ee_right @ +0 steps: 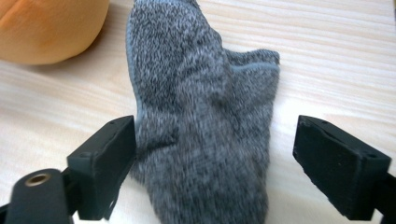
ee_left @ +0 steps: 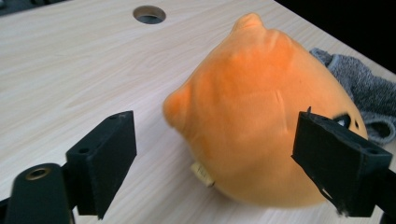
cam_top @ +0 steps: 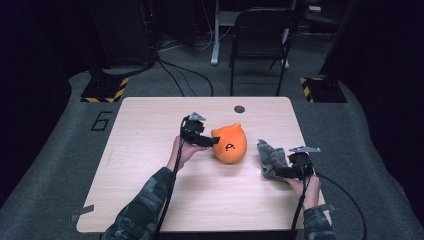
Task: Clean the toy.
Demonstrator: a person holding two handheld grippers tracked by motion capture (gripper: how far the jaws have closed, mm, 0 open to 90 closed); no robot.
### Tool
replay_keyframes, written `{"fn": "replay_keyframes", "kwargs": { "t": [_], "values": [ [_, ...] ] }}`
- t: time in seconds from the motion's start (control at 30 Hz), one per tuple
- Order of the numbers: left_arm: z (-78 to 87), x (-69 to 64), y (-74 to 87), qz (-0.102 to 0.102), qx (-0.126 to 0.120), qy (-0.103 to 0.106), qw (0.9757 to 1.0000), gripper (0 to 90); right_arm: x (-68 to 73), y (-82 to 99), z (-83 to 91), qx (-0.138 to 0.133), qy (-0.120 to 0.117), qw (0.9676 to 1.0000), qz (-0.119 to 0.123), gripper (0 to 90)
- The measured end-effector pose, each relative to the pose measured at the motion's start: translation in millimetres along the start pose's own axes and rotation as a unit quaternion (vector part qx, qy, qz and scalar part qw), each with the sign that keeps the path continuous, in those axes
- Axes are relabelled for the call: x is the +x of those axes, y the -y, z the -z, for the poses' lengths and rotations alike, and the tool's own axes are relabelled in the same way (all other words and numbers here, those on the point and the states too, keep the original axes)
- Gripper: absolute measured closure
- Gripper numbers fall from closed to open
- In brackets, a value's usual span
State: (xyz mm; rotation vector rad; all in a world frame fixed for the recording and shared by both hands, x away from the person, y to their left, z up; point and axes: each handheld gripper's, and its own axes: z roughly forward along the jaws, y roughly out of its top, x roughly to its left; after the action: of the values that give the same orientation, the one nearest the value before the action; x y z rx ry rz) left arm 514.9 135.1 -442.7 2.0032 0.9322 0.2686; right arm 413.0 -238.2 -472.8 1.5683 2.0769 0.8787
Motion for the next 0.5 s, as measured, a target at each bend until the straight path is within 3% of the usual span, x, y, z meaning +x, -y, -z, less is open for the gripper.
{"fn": "replay_keyframes", "kwargs": {
  "t": [0.2,0.37,0.5],
  "values": [
    [34.5,-0.5,31.6,-0.049,0.005,-0.041,0.998,10.5,-6.2,18.5,16.1,-0.008,0.002,1.0,0.002,8.2],
    [55.9,2.5,68.5,-0.067,0.017,-0.06,0.9958,7.9,-14.5,42.6,18.4,0.003,0.007,1.0,-0.002,6.1],
    [66.1,8.9,100.9,-0.068,0.038,-0.07,0.9945,7.0,-21.9,58.4,17.0,0.01,0.02,0.9997,0.005,5.3]
  ]
}}
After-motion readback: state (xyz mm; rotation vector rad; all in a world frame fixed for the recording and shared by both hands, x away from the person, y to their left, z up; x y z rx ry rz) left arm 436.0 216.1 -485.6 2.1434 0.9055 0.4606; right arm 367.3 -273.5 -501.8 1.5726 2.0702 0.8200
